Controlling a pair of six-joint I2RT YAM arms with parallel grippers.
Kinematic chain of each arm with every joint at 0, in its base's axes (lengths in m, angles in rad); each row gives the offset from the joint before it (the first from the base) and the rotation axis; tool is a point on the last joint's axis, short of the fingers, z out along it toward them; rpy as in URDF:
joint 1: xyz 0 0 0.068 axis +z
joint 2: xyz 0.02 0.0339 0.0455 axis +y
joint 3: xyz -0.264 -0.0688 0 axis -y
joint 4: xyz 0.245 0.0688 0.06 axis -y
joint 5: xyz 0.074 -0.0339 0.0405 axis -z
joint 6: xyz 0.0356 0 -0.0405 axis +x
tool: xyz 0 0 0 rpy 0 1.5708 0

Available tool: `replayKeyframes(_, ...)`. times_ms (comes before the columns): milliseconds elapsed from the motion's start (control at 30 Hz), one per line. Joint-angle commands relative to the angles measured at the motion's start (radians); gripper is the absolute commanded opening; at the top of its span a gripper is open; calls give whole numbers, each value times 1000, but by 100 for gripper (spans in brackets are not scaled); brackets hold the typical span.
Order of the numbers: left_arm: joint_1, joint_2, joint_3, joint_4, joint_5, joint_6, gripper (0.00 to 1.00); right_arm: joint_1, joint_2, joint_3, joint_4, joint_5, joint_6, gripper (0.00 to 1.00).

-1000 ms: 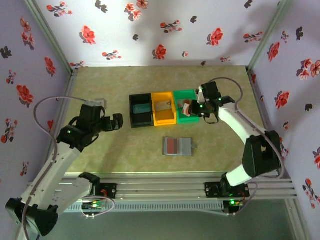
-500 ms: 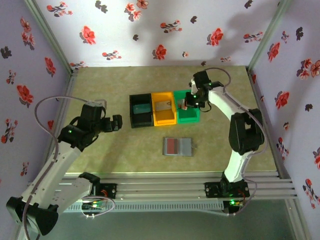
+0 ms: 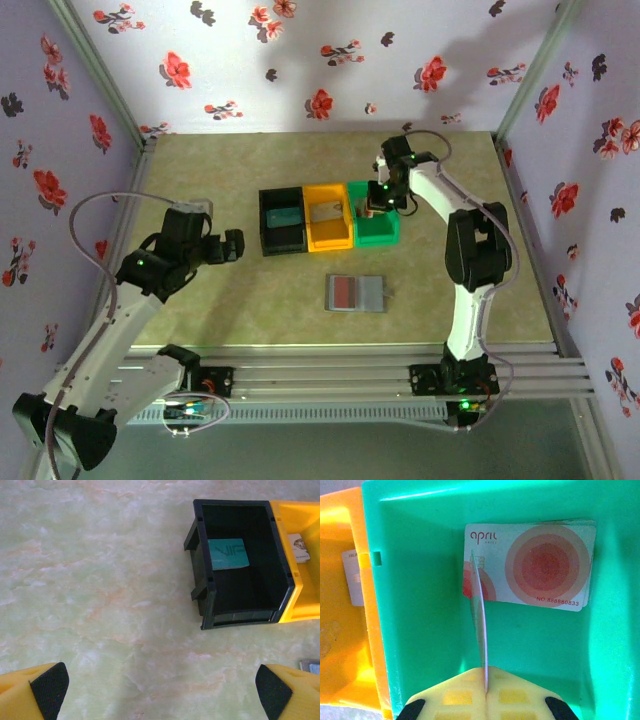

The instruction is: Take the credit cards out of the card holder

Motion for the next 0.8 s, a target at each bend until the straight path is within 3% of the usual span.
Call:
replayKeyframes(0,8,8,-8,-9,-27,18,100,-6,38,61,-48,-14,-33,0)
replayKeyframes(567,9,17,-8,-12,-33,18,100,-14,156,219,-173,19,-61,0)
replayKeyframes(767,8,20,-8,-12,-33,18,100,-17,170,229,-188,45,-63,10)
